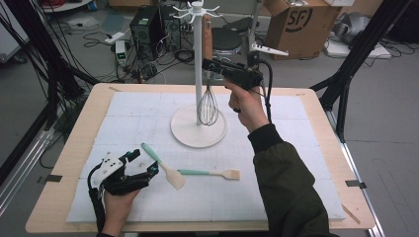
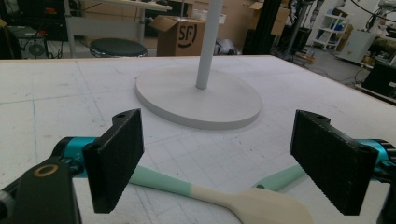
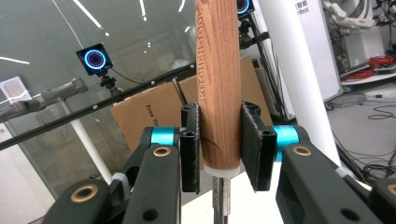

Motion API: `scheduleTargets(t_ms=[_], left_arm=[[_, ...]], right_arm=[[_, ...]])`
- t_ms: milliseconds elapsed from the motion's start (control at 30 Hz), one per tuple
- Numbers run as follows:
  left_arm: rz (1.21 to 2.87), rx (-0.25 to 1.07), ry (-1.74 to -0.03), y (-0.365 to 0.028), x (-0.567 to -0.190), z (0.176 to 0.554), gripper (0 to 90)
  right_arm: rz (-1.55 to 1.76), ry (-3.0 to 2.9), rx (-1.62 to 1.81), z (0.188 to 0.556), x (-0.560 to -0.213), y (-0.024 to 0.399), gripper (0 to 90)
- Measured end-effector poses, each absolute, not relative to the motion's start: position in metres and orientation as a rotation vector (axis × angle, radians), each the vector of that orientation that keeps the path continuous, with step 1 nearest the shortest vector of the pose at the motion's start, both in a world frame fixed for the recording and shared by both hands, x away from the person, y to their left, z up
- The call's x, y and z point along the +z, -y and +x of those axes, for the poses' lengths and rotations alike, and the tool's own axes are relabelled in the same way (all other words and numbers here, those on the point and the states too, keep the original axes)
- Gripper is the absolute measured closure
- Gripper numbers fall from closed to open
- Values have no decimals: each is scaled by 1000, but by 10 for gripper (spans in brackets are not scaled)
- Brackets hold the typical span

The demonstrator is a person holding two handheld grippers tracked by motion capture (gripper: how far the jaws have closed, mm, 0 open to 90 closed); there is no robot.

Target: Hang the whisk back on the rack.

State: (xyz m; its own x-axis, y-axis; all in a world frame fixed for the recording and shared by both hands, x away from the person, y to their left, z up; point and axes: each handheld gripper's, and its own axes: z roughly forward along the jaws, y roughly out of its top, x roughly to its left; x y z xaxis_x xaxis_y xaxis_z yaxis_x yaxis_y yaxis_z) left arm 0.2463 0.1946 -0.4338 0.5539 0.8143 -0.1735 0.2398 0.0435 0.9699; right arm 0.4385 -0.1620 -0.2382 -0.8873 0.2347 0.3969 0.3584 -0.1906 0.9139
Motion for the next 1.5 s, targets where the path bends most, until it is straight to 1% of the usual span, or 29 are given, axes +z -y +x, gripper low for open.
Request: scheduleTargets(t_ms=[500,533,633,700,833,1500], left_arm=[[1508,559,-942,-193,-434,246,183],[1508,559,-942,-194,-434,246,183],[1508,560,-941,-194,-434,246,184],[1509,559,-940,-193,-434,246,183],[1510,559,-940,-193,-434,246,183],[1515,555,-942,-193,-435,247,183]], right_arm=[[-708,1950,-2250,437,-241,164,697],[-711,1953,-2244,438,-241,165,684],[-749,1953,-2243,439,-242,165,584],[-766,1948,-2245,440,-243,166,562],[-790,1974,-2251,440,-242,168,483],[-838,1950,-2388,431,-231,179,480]])
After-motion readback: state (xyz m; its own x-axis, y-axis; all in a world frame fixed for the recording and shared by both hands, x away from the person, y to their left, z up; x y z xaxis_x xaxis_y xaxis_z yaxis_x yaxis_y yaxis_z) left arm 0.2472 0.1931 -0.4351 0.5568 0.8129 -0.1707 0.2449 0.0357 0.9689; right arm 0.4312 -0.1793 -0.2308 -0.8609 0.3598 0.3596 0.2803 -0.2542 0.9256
